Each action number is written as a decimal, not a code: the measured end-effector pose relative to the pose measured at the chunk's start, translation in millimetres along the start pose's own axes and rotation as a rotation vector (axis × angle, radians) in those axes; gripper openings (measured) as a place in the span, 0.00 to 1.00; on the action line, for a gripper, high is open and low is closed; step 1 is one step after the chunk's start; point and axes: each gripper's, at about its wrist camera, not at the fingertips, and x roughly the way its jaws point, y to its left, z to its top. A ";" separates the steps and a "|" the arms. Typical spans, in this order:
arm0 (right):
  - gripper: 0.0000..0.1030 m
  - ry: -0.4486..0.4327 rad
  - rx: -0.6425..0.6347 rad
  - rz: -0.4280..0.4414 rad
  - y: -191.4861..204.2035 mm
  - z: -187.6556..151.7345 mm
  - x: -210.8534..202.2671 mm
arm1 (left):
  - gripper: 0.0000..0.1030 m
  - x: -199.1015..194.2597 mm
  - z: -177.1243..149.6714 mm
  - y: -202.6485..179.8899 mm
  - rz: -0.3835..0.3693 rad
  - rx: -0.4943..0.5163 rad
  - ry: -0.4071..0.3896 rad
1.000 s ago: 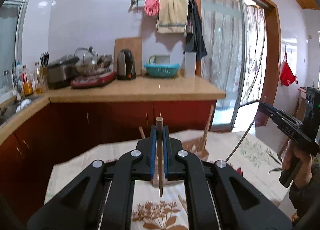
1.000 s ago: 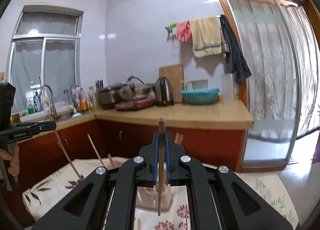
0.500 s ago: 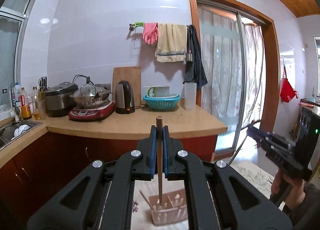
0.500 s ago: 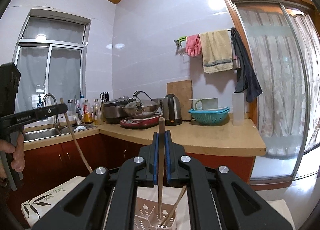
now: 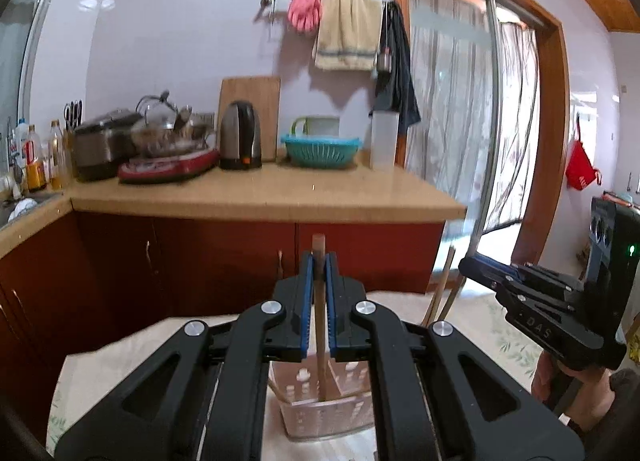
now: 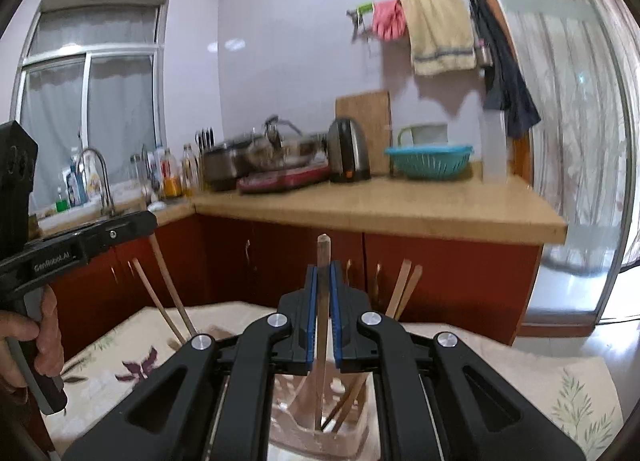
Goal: Organize utensils
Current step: 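Open the left gripper over the holder while the right gripper opens too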
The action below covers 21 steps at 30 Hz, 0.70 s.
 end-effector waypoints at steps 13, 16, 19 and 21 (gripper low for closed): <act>0.52 -0.056 -0.008 -0.028 7.0 2.7 -46.9 | 0.61 -37.9 -18.2 -7.0 -0.007 -0.016 0.020; 0.54 -0.060 -0.007 -0.035 8.7 -5.3 -68.7 | 0.63 -54.0 -26.7 -11.1 -0.009 -0.028 0.020; 0.55 -0.041 0.008 -0.042 8.6 -21.4 -86.9 | 0.64 -70.5 -44.5 -17.8 0.005 -0.024 0.034; 0.55 -0.017 0.023 -0.050 8.4 -38.2 -98.6 | 0.64 -76.9 -57.4 -22.1 0.017 -0.016 0.055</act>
